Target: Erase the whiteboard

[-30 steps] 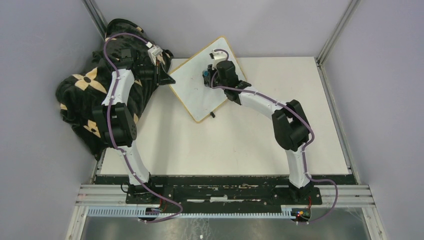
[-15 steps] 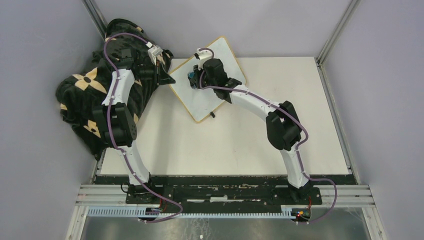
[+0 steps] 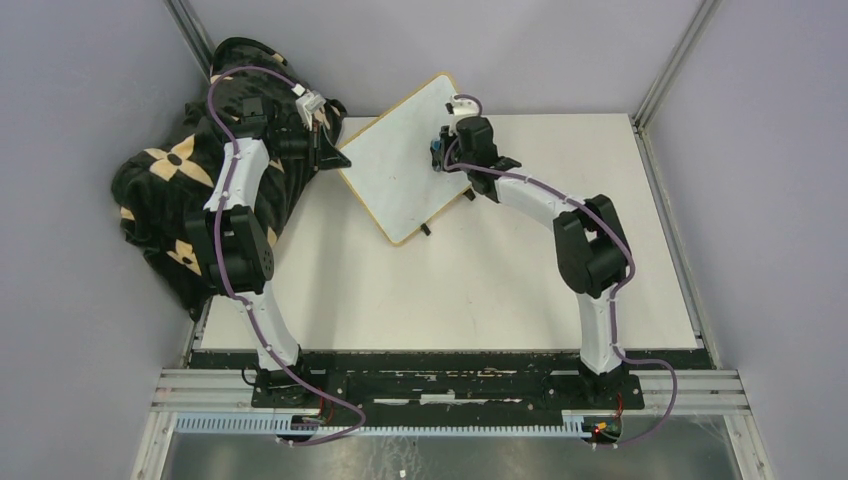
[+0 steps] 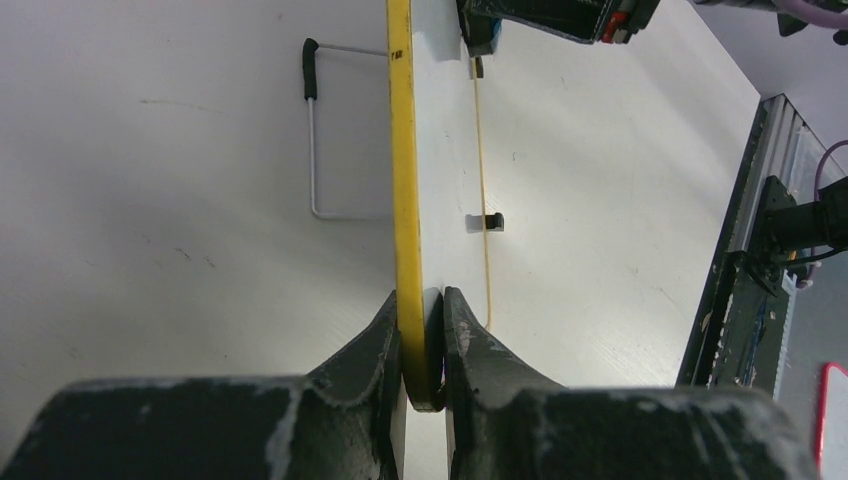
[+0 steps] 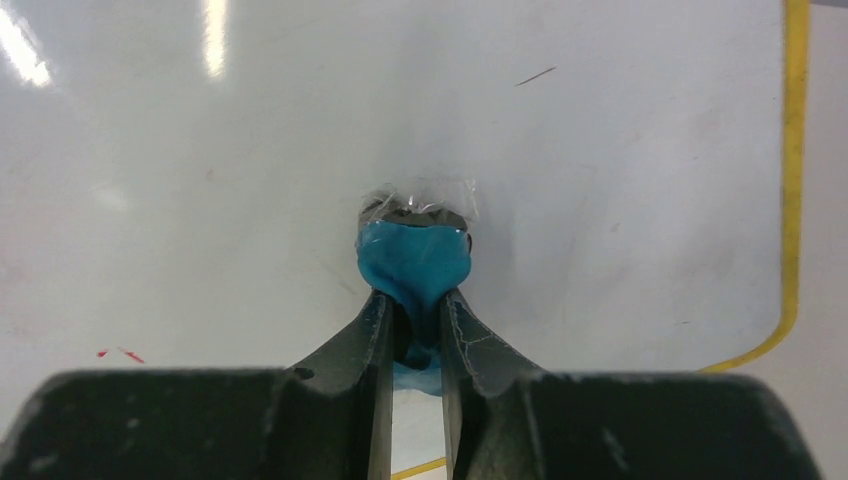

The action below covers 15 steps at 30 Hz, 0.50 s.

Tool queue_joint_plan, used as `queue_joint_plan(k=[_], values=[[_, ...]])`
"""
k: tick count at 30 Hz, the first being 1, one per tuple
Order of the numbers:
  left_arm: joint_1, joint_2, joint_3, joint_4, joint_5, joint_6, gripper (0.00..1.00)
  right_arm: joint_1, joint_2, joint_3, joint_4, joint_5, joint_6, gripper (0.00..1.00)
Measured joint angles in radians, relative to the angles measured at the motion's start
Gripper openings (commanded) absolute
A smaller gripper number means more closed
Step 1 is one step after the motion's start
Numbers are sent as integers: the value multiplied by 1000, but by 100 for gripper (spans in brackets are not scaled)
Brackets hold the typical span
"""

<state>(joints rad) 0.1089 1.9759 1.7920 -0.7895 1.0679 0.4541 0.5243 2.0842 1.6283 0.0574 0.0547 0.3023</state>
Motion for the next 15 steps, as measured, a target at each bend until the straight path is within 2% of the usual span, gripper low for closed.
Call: queue_joint_plan(k=[7,15], values=[[0,0,0,-5,0,-1,3,139,0,12,1,63,-16,1],[-1,0,-3,-3,4,0,3,299,29,52,-2,32,-24,0]])
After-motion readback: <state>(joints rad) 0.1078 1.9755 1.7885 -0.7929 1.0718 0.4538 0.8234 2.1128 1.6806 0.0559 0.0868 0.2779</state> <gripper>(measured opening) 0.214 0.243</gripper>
